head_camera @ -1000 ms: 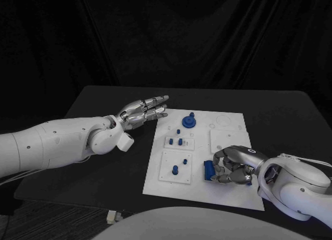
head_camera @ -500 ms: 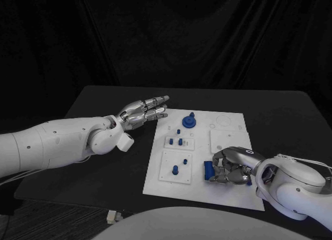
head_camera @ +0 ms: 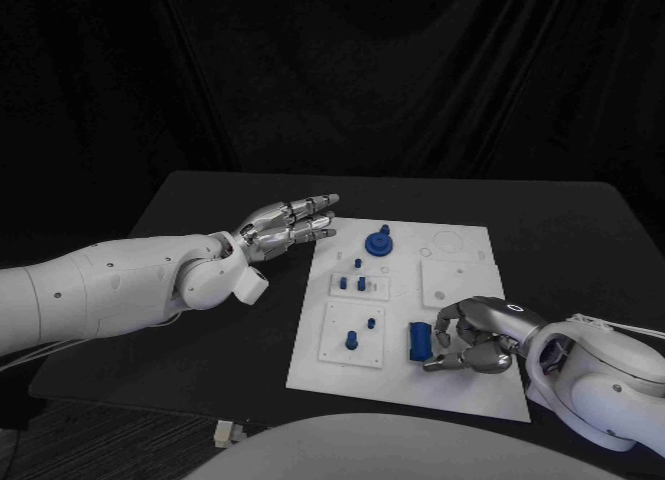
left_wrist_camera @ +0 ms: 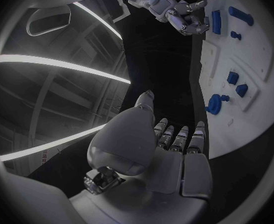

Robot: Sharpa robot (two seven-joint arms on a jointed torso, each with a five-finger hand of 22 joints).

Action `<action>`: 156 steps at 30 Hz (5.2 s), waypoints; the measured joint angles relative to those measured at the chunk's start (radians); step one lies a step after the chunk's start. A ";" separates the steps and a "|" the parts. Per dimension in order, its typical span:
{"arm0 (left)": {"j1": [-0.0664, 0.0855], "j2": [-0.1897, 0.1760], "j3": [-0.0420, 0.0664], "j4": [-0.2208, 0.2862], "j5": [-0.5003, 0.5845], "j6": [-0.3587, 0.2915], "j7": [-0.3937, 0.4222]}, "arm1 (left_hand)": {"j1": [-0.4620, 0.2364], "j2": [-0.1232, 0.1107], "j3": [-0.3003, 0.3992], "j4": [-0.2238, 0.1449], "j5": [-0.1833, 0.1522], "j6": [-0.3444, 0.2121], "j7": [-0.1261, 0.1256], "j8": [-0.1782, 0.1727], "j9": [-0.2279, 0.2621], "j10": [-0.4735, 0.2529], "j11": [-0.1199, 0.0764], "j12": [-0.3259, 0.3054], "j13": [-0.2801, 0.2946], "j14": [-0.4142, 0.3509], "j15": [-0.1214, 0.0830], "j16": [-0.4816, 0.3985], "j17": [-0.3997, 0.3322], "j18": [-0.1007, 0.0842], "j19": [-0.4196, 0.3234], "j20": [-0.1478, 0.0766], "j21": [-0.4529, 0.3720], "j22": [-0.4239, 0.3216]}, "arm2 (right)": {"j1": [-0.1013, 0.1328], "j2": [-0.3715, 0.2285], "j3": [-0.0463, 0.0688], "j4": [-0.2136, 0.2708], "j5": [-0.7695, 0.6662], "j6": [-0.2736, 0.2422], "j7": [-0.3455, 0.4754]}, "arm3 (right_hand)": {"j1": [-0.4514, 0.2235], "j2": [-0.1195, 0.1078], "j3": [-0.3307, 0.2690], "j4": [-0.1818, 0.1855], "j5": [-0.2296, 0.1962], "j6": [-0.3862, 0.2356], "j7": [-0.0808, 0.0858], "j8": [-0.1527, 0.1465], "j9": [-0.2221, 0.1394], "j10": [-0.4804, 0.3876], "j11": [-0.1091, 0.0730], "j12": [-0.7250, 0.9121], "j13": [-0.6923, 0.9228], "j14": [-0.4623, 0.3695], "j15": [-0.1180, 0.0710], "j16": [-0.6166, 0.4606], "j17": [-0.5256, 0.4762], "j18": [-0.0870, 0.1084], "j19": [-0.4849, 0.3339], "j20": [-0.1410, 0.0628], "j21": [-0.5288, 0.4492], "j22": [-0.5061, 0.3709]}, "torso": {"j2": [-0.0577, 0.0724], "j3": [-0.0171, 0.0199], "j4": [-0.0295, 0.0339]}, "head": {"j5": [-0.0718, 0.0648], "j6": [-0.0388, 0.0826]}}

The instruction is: Assemble the parts on the task board

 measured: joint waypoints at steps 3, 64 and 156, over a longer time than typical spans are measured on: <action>0.000 0.000 0.000 -0.001 0.000 0.001 -0.001 | 0.000 0.000 0.000 0.000 0.000 0.000 0.000 0.000 0.000 0.001 0.001 0.000 0.000 0.000 0.000 0.000 0.000 0.000 0.000 0.000 0.000 0.000 | 0.015 -0.041 -0.002 0.024 0.005 -0.030 0.003 | -0.100 0.074 -0.024 0.001 0.035 0.030 0.009 -0.061 -0.087 -0.001 0.006 0.000 0.000 0.000 0.000 0.004 0.000 0.000 -0.001 0.007 0.026 0.001 | 0.000 0.0000 -0.0002 | 0.001 0.000; -0.004 0.006 0.000 -0.008 0.000 0.005 -0.004 | 0.009 0.009 0.008 -0.014 0.008 0.007 -0.001 0.000 0.000 0.026 0.026 0.004 0.007 0.004 0.004 0.004 0.000 0.000 0.000 0.000 0.000 -0.001 | 0.129 -0.039 0.000 -0.050 -0.027 0.391 -0.315 | 0.005 0.142 -0.044 -0.035 0.233 0.468 0.018 -0.605 -0.569 -0.003 0.029 0.000 0.000 0.002 0.016 -0.035 0.000 0.000 0.000 0.014 0.057 0.000 | 0.001 0.0000 -0.0002 | -0.024 0.000; -0.010 0.017 0.000 -0.018 0.000 0.028 -0.028 | 0.005 0.013 0.008 -0.025 0.012 0.014 -0.008 0.000 -0.001 0.058 0.058 0.012 0.012 0.004 0.004 0.004 0.000 0.000 0.000 0.000 0.000 -0.004 | 0.108 0.040 0.000 -0.081 0.592 0.101 -0.316 | 0.136 0.054 0.229 -0.173 0.414 0.393 0.018 -0.602 -0.559 -0.002 0.027 0.005 0.000 0.004 0.015 -0.047 0.000 0.000 0.000 0.022 -0.001 0.000 | 0.001 0.0001 0.0000 | -0.027 0.000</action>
